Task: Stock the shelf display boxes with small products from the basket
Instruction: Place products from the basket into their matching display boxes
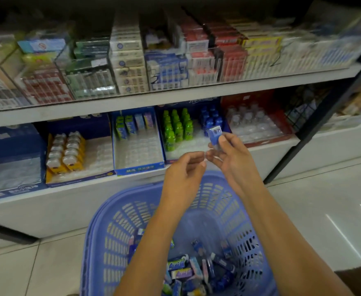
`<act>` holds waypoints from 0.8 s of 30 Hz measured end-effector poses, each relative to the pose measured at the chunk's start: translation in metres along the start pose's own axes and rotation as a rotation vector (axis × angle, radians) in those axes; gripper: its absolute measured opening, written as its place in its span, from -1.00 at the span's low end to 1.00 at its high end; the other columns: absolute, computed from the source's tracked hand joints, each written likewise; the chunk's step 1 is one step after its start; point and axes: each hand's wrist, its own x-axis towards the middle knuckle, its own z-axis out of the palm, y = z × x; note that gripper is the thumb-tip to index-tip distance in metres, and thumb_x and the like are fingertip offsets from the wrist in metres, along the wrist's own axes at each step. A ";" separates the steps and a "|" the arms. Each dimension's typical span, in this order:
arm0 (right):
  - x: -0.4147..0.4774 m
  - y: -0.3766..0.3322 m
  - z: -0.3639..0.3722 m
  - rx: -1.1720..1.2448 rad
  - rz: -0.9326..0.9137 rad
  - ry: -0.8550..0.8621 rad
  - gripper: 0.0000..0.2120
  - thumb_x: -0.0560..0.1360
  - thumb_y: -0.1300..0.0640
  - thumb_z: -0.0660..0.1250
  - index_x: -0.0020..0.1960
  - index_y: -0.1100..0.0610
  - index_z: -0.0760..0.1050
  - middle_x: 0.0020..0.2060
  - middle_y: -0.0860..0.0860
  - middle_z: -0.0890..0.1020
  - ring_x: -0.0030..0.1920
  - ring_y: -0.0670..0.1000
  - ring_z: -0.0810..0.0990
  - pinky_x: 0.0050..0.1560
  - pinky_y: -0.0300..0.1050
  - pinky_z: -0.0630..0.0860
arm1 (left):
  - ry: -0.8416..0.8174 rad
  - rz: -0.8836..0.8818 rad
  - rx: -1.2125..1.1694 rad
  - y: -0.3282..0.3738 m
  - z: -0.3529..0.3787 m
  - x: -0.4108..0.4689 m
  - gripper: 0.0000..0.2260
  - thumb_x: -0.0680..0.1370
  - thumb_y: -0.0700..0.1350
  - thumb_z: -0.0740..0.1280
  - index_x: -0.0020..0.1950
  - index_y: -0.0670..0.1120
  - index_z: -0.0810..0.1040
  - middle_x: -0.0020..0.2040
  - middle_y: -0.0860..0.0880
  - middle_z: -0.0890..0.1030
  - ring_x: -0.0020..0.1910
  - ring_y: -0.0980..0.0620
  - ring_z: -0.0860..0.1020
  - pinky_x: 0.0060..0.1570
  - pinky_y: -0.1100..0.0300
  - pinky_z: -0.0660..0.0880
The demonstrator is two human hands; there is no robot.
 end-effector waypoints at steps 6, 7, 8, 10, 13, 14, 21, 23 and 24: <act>0.024 -0.020 -0.028 -0.193 -0.087 0.041 -0.92 0.53 0.19 0.32 0.01 0.07 0.53 -0.29 -0.03 0.56 -0.33 -0.07 0.51 -0.17 -0.19 0.53 | -0.129 0.057 0.678 -0.027 0.000 0.013 -0.49 0.60 -0.04 0.24 0.51 -0.11 0.20 0.51 -0.05 0.23 0.50 0.00 0.13 0.42 0.24 0.07; 0.030 -0.022 -0.032 -0.269 -0.105 0.054 -0.89 0.51 0.20 0.35 0.01 0.05 0.54 -0.29 -0.04 0.56 -0.31 -0.07 0.52 -0.16 -0.20 0.51 | -0.159 0.052 0.749 -0.033 0.000 0.014 -0.46 0.60 -0.04 0.24 0.53 -0.12 0.14 0.54 -0.04 0.17 0.52 0.00 0.07 0.45 0.23 -0.02; 0.036 -0.025 -0.036 -0.354 -0.119 0.077 -0.86 0.49 0.19 0.38 0.03 0.03 0.55 -0.27 -0.04 0.57 -0.29 -0.09 0.53 -0.16 -0.22 0.50 | -0.169 0.064 0.799 -0.037 -0.001 0.013 -0.44 0.60 -0.05 0.24 0.54 -0.13 0.11 0.54 -0.03 0.13 0.52 0.00 0.05 0.46 0.23 -0.07; 0.048 -0.031 -0.043 -0.494 -0.152 0.127 -0.77 0.45 0.18 0.42 0.10 0.04 0.56 -0.17 -0.05 0.62 -0.23 -0.18 0.58 -0.17 -0.33 0.49 | -0.155 0.100 0.838 -0.043 0.001 0.012 -0.43 0.59 -0.05 0.25 0.54 -0.14 0.11 0.54 -0.02 0.13 0.51 -0.01 0.06 0.48 0.22 -0.08; 0.066 -0.040 -0.044 -0.585 -0.245 0.140 -0.74 0.41 0.20 0.47 0.06 0.07 0.54 -0.16 -0.09 0.61 -0.22 -0.27 0.56 -0.23 -0.48 0.47 | -0.144 0.097 0.839 -0.045 0.002 0.013 -0.43 0.58 -0.05 0.26 0.53 -0.14 0.13 0.53 -0.01 0.14 0.51 0.00 0.07 0.50 0.20 -0.03; 0.071 -0.042 -0.041 -0.608 -0.273 0.133 -0.74 0.39 0.20 0.48 0.03 0.05 0.51 -0.19 -0.11 0.59 -0.22 -0.26 0.55 -0.24 -0.49 0.47 | -0.149 0.086 0.829 -0.045 0.002 0.014 -0.43 0.59 -0.04 0.26 0.53 -0.13 0.13 0.52 -0.01 0.15 0.51 0.00 0.08 0.50 0.19 -0.01; 0.088 -0.034 0.011 -0.706 -0.337 -0.174 -0.76 0.46 0.23 0.40 0.11 0.07 0.54 -0.04 0.03 0.63 -0.02 0.04 0.60 0.04 -0.15 0.55 | -0.009 0.054 0.568 -0.024 -0.028 0.019 -0.63 0.58 -0.10 0.28 0.39 -0.06 0.38 0.34 -0.04 0.43 0.25 -0.05 0.46 0.13 0.23 0.37; 0.086 -0.025 0.033 -0.692 -0.339 -0.222 -0.80 0.46 0.23 0.41 0.06 0.08 0.54 -0.07 0.01 0.63 -0.01 0.03 0.61 0.06 -0.12 0.55 | 0.110 0.061 0.582 -0.024 -0.048 0.018 -0.67 0.59 -0.09 0.27 0.36 -0.06 0.42 0.31 -0.06 0.45 0.12 -0.06 0.52 0.02 0.22 0.41; 0.086 -0.021 0.044 -0.690 -0.346 -0.241 -0.82 0.45 0.24 0.42 0.04 0.10 0.54 -0.08 0.01 0.64 -0.01 0.03 0.62 0.07 -0.12 0.55 | 0.137 0.048 0.607 -0.026 -0.058 0.018 -0.67 0.60 -0.09 0.26 0.36 -0.07 0.41 0.32 -0.07 0.44 0.10 -0.07 0.53 0.01 0.18 0.44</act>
